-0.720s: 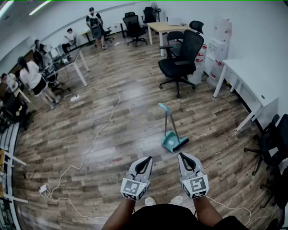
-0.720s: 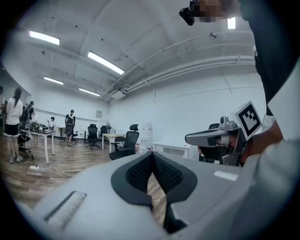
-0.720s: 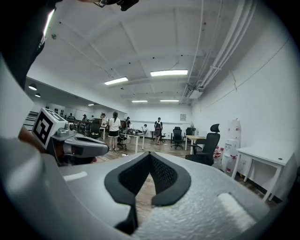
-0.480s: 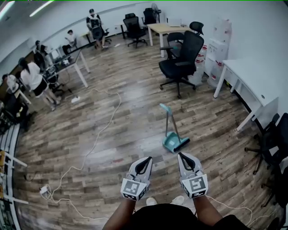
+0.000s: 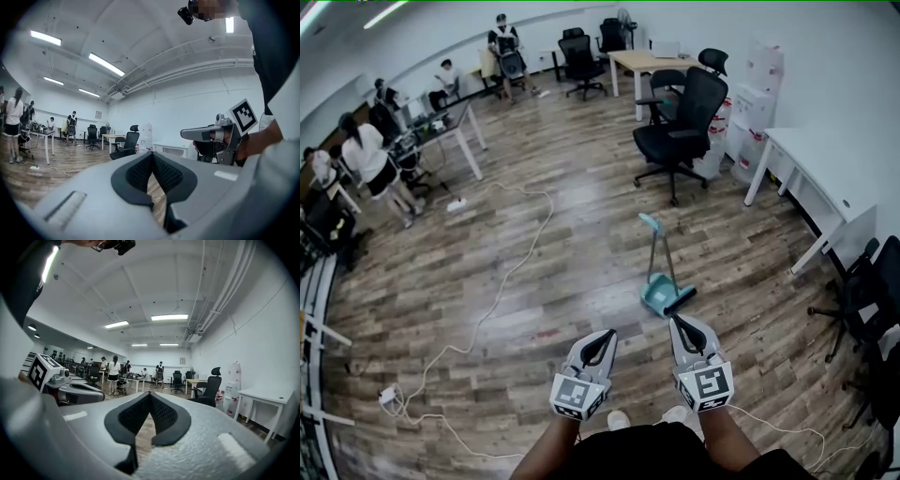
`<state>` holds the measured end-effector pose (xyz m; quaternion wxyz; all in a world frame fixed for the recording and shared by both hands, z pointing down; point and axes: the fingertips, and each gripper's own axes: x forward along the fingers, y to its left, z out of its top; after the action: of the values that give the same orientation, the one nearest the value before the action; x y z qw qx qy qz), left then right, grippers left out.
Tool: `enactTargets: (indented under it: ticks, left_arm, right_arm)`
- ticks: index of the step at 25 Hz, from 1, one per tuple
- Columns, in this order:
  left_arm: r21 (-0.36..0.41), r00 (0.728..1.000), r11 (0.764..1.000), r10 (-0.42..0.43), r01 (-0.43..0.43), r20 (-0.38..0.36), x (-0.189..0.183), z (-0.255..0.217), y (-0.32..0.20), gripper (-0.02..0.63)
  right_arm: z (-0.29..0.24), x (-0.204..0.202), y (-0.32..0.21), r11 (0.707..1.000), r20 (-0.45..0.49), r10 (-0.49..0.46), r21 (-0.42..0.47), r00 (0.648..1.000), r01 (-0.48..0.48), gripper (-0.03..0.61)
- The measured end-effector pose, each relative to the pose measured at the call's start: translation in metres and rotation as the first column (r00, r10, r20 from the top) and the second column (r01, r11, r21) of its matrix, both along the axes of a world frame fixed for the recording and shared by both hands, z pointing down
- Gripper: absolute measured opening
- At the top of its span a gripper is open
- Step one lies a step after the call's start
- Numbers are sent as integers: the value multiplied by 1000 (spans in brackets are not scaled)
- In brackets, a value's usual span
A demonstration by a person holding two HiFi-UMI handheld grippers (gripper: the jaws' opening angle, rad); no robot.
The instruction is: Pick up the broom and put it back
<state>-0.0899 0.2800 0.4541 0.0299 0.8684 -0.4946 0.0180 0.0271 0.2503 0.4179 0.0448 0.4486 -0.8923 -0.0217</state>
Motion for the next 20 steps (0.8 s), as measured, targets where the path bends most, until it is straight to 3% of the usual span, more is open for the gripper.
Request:
enactTargets:
  ticks: [11, 18, 20]
  left_arm:
    - [17, 1000, 1000, -5, 5, 16, -27, 1, -5, 19]
    - [-8, 999, 1000, -29, 30, 27, -43, -3, -33, 19]
    - [15, 999, 999, -32, 32, 21, -42, 1, -47, 18]
  right_arm:
    - [14, -11, -11, 1000, -5, 25, -18, 1000, -25, 3]
    - [8, -32, -42, 999, 20, -31, 11, 999, 31, 3]
    - [7, -30, -56, 999, 15, -38, 19, 999, 38, 3]
